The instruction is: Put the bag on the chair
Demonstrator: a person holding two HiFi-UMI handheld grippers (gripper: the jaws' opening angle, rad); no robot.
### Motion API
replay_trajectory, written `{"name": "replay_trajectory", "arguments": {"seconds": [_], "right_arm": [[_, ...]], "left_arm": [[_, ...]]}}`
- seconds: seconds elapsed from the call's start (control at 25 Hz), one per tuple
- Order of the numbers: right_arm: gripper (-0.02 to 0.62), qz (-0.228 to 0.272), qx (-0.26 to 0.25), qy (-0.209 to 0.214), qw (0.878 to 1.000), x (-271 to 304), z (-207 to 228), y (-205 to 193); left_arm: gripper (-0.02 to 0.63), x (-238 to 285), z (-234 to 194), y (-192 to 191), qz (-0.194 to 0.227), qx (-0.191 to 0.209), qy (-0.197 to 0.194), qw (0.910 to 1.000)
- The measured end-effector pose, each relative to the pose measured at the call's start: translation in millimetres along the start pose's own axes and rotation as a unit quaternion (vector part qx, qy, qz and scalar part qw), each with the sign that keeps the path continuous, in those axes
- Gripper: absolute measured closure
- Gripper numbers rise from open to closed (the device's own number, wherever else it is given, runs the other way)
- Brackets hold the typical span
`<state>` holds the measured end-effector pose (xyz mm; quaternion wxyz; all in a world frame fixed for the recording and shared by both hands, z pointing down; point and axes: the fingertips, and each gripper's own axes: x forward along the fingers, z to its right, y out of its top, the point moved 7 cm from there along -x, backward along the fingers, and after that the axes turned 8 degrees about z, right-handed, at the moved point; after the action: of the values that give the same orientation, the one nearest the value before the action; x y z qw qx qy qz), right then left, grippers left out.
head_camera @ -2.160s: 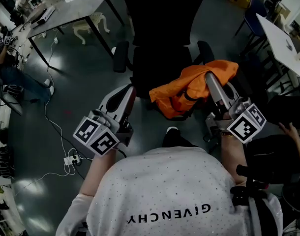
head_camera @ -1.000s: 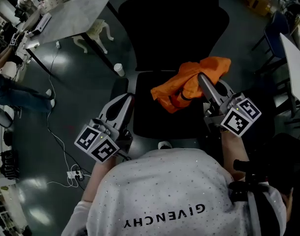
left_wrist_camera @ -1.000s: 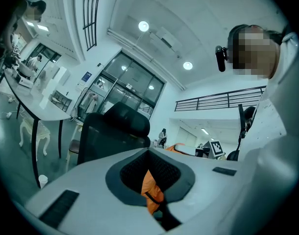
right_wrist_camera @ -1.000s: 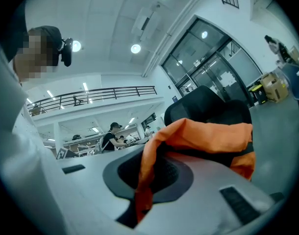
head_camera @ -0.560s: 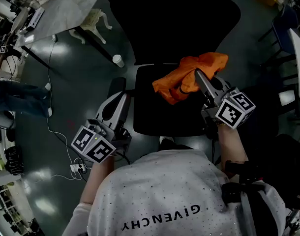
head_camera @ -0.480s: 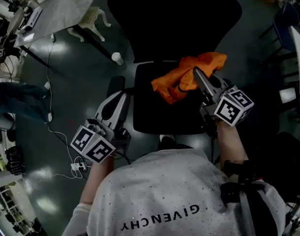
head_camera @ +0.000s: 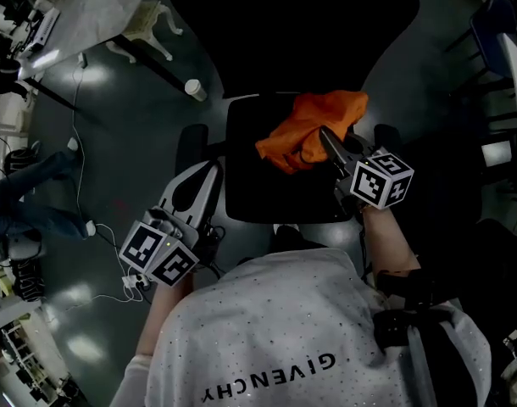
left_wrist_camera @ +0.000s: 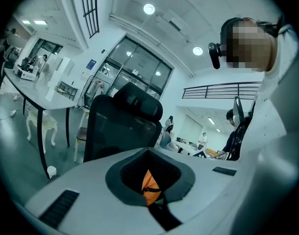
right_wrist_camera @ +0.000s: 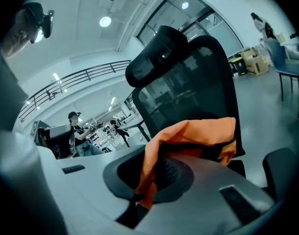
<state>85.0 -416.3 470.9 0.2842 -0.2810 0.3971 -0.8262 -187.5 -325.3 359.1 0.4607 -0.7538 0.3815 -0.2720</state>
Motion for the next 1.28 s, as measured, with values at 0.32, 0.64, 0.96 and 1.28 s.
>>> {"name": "replay_trajectory", "arguments": {"seconds": [0.32,0.64,0.96,1.28], "right_arm": [[0.584,-0.032,0.019,-0.02,0.999,2,21,-25],[0.584,-0.065,0.042,-0.025,0.997,-8,35,-60],[0.581,-0.067,0.113,-0.032,0.991,-13,42,-70],[0.58,-0.087,0.14,-0.085,0.983,-30,52,-86]], "left_arm": [[0.606,-2,-4,0,0.004,-0.003,0.013,0.9999],[0.606,-3,5,-11,0.0,-0.005,0.009,0.9999],[0.606,-13,8,-7,-0.001,-0.01,0.017,0.9998],[0.606,-22,16,-8,0.007,-0.008,0.015,0.9998]]}}
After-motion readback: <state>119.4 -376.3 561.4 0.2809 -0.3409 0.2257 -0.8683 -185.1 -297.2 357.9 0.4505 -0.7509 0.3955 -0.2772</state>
